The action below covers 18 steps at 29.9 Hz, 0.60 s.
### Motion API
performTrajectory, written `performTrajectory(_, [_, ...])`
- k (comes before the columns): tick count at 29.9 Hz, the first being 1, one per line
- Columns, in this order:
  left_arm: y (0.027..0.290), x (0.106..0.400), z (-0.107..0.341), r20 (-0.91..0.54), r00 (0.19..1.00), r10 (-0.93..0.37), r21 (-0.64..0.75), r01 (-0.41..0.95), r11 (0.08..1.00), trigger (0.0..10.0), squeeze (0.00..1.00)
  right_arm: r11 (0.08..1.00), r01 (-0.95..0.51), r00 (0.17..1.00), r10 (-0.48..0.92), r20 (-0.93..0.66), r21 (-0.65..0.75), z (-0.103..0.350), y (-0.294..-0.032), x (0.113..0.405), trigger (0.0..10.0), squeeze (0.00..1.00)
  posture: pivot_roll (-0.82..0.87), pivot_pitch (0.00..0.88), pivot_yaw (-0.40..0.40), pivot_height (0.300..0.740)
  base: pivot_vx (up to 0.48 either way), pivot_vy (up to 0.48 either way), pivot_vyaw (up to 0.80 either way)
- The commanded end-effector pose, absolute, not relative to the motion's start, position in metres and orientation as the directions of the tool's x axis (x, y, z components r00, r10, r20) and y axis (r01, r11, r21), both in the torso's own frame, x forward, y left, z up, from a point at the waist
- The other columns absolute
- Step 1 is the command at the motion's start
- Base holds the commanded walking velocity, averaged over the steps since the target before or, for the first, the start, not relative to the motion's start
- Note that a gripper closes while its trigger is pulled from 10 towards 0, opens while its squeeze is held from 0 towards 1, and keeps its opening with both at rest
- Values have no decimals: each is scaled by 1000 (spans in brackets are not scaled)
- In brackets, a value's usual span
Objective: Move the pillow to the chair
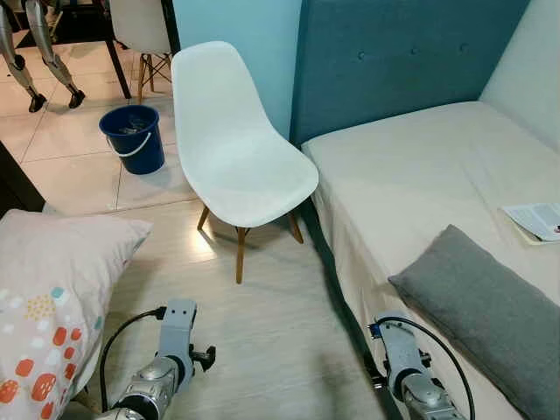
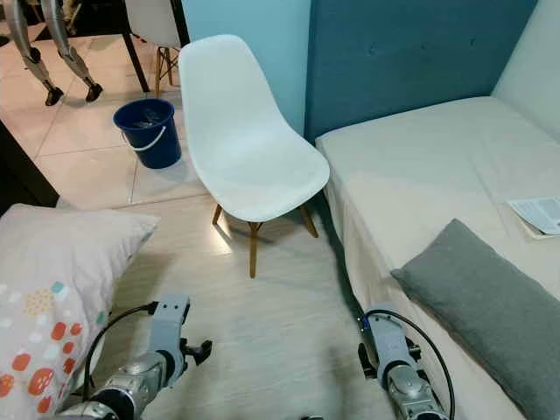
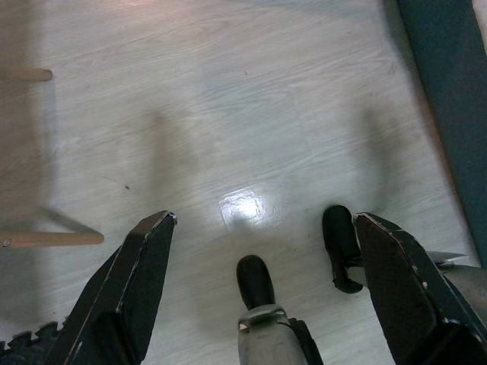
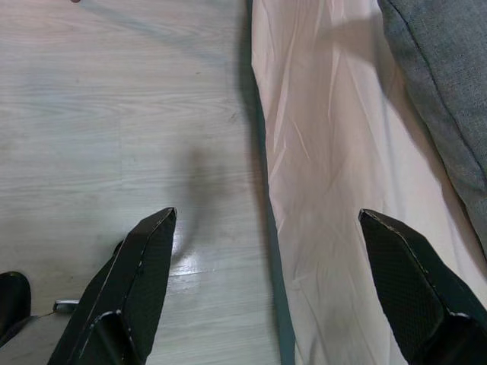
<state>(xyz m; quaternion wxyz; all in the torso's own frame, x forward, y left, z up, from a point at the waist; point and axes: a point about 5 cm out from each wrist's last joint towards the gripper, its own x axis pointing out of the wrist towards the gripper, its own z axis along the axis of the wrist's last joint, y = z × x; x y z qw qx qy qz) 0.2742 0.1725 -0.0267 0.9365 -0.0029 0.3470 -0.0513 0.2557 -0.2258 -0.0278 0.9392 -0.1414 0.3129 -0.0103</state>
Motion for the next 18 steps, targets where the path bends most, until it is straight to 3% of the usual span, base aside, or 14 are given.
performTrajectory(1, [174, 268, -32, -678, 729, -99, -46, 92, 995, 10000, 0, 959, -68, 784, -120, -609, -276, -32, -228, 250, 10000, 0, -118, 183, 14, 740, 0, 0, 0])
performTrajectory(10, [174, 268, -32, -676, 730, -99, -55, 84, 995, 10000, 0, 959, -64, 782, -124, -611, -276, -33, -228, 250, 10000, 0, -113, 180, 13, 740, 0, 0, 0])
performTrajectory(18, [172, 269, -31, -665, 738, -114, -89, 73, 993, 10000, 0, 966, -57, 777, -115, -619, -251, -33, -227, 250, 10000, 0, -110, 173, 15, 740, 0, 0, -763])
